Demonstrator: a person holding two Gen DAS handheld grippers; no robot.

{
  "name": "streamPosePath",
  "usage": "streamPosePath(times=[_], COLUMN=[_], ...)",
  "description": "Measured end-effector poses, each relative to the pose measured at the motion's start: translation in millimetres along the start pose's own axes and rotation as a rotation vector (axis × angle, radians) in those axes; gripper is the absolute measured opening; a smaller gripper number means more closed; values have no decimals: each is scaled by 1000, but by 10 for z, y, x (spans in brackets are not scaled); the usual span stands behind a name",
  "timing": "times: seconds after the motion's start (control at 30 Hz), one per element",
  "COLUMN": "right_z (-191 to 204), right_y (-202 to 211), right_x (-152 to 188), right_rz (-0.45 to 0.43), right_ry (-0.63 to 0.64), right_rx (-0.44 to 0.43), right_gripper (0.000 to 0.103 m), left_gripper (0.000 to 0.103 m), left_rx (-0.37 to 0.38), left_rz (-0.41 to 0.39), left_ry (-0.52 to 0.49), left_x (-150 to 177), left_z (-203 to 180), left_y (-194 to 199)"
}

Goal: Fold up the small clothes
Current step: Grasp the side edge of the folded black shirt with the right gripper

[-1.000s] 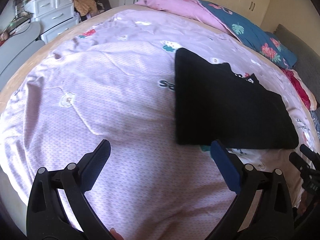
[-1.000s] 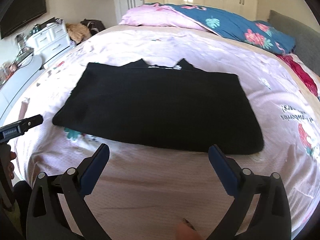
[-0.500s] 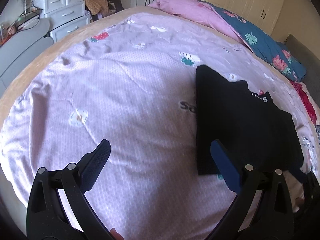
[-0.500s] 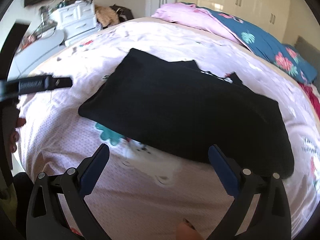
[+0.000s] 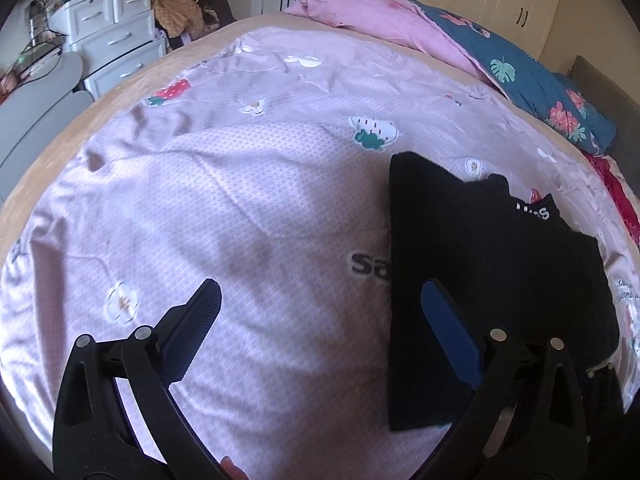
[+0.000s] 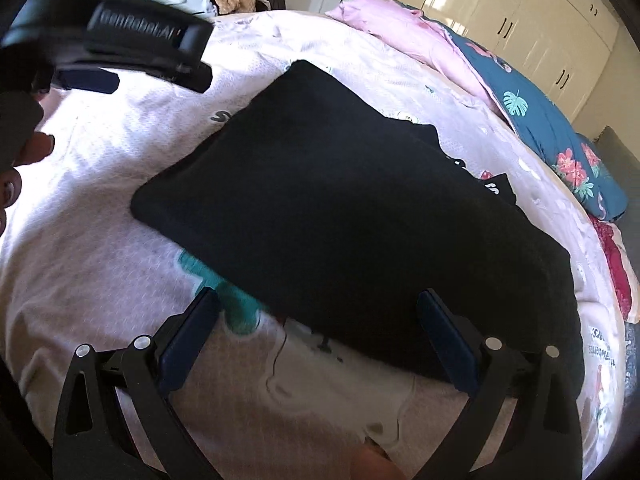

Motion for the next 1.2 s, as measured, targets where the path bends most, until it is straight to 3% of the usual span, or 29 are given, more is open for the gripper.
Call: streamPosePath(times=[0.27,0.47,0.53,0.63,0.7,0.77,0.9,1.13,1.2], right_z=[-15,-128,-168,-201,-199,-218,-334,-626,-717], right_y=[-198,-98,-19,92,159,255,388,580,617], right_x=[-275,-427,-425,-406,-399,-391,-378,-297,-260], right_rz=[-6,-91,-119,-159,-186,-223,-271,-328,-335], right_ry=[-4,-10,-16,-12,-3,-10,-48,-123,-149], right_rx=[66,115,102,35,7,-12,-46,-63,-71], right_gripper=[99,96,86,61,32,17,9,8,7], left_gripper=[94,94,94,94,94,94,94,94,89], left_rx=[55,86,96,112,124,126,130,192,224], left_rz=[23,47,51,64,76,88,105,119,111], left_ry=[25,32,25,11,2,-9,-31,-58,-62], left_x=[-260,-423,-471,-527,-539,-543,-538,-539,-539], left_z=[-106,-215,-272,-388,-466,-544,-681,-979,-1083], left_y=[-189,-307,-328,-368,-404,-451,-516,-500,-452])
Point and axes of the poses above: each gripper's, at about its wrist camera, not at the fingertips, and y roughly against the way its jaws point, z to its left, x to its underside, the point moved 9 cm from there along -y, roughly the way its jaws point, and after that the axes turned 10 degrees about z, right-handed, at the moved point
